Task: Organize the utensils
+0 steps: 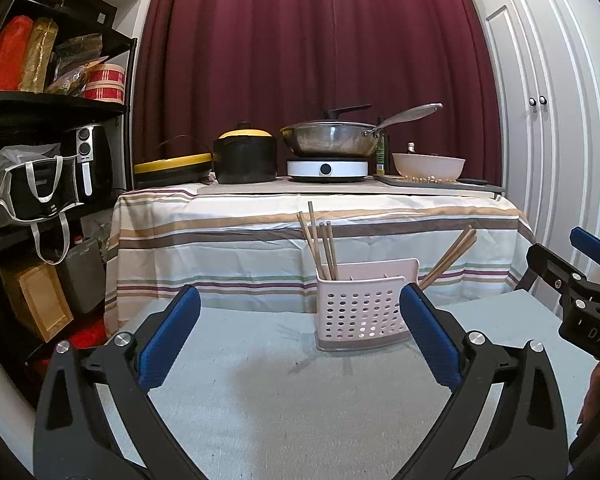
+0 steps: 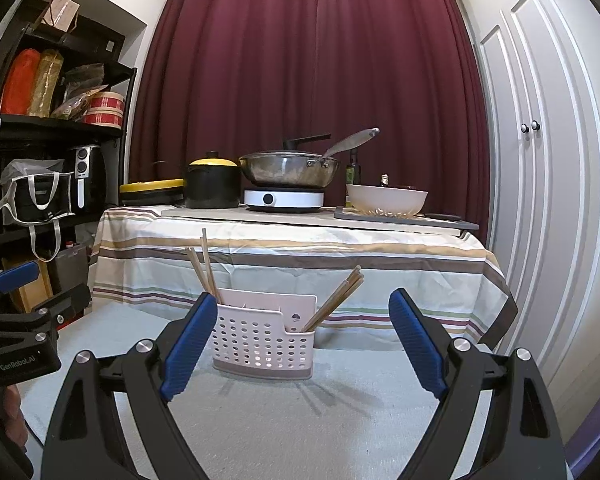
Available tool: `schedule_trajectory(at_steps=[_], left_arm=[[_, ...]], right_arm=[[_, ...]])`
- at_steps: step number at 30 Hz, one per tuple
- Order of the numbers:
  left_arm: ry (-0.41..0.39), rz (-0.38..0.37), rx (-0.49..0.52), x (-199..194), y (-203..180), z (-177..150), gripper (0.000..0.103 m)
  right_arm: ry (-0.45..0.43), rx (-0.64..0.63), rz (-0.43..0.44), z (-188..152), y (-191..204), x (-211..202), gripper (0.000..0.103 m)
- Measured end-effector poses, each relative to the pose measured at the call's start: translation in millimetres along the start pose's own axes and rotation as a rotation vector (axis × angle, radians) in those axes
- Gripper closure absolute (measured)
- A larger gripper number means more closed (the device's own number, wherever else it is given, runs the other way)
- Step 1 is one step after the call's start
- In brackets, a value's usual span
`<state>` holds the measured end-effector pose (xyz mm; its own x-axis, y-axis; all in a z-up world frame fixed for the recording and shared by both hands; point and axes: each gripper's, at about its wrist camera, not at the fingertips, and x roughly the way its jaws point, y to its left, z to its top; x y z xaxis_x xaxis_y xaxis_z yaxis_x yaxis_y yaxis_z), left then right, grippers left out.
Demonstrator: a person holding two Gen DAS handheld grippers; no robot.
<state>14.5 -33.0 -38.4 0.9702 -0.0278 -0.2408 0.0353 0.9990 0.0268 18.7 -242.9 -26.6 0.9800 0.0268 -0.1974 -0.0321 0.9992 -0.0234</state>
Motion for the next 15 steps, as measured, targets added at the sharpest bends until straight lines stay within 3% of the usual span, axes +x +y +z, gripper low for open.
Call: schedule_trajectory(at_steps=[15], left_arm=[[0.004,0.015,-0.030,-3.0,5.8,-3.7,0.005]], right_arm=[[0.002,-0.001,0.003,0.0,1.6,-1.8,0.018]])
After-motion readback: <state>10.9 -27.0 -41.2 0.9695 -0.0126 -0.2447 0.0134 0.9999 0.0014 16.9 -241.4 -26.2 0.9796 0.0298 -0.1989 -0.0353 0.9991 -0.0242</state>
